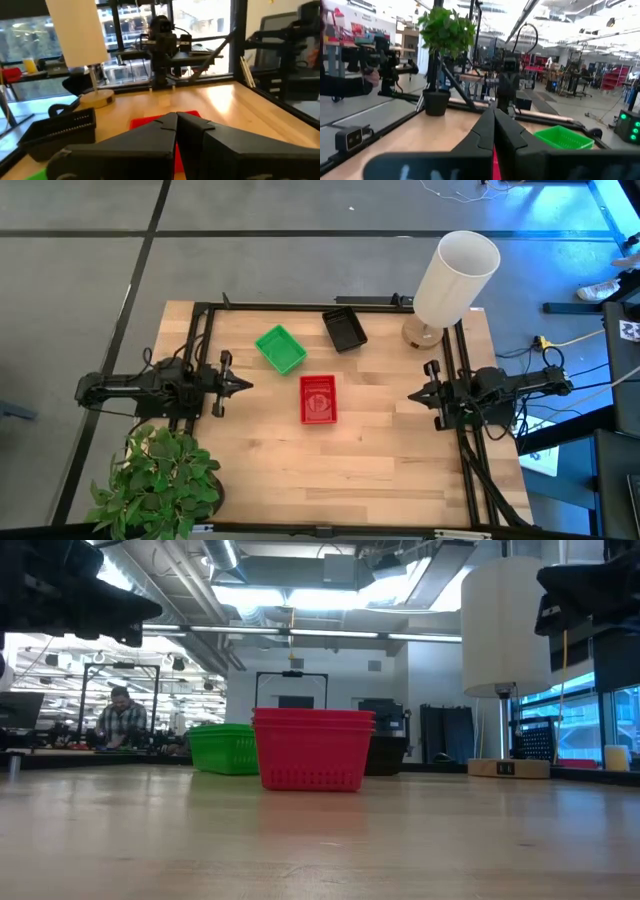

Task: Stack baskets by color
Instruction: Return to Home Position

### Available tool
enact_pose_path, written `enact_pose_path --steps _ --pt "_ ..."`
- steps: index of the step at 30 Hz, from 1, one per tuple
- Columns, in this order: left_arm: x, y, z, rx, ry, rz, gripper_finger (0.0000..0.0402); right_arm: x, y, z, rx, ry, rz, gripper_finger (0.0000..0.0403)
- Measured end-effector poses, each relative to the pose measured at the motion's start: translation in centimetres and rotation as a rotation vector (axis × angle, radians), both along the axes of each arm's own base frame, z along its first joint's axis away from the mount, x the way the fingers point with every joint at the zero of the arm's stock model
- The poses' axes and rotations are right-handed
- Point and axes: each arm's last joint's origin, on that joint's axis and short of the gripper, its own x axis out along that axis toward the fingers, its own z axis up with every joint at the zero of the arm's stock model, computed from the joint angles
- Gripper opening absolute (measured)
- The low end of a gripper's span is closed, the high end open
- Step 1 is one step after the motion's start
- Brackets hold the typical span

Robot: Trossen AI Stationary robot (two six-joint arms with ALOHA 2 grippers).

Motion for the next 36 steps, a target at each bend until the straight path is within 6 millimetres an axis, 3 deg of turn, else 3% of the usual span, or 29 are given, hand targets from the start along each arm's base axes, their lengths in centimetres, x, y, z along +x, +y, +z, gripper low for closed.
enact_pose_path --steps 8,36 --pt "0.07 0.07 -0.79 -0.006 0.082 0.022 0.0 0.03 0.01 -0.15 -0.005 0.015 0.0 0.0" --pt "0.07 0.08 -0.79 -0.006 0.082 0.026 0.0 0.02 0.0 -0.14 -0.006 0.015 -0.002 0.0001"
